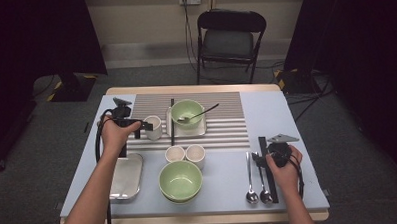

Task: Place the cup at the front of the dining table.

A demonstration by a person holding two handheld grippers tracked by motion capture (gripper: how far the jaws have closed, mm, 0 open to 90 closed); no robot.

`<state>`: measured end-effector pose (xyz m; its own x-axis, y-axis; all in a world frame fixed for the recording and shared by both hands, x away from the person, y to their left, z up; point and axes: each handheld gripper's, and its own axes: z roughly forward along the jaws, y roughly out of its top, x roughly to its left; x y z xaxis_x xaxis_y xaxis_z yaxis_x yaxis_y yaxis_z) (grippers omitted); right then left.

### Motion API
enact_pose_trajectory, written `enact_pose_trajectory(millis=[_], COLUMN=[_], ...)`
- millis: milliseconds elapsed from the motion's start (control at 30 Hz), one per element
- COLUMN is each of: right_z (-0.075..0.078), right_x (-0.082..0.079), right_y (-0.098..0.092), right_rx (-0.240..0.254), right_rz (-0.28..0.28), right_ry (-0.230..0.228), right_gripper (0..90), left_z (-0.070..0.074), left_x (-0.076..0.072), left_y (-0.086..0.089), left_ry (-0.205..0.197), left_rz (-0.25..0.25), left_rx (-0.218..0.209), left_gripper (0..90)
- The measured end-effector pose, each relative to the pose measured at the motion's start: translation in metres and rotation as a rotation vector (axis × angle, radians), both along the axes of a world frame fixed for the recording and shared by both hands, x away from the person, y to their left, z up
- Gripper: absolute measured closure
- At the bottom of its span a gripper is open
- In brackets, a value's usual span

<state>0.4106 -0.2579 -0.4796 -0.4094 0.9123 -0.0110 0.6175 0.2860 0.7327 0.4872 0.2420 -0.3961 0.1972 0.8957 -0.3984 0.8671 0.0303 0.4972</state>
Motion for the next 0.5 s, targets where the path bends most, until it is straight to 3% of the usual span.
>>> enact_pose_trajectory(millis=[500], right_z=[0.0], right_x=[0.0], right_y=[0.0], right_rx=[0.0], right_rz=[0.0], right_ry=[0.0], right_gripper=[14.4], left_z=[-0.0012], left_x=[-0.0104], left_y=[0.0047], left_ry=[-0.012], left_rz=[-0.018], left_rx=[-0.003], left_gripper=[35.9])
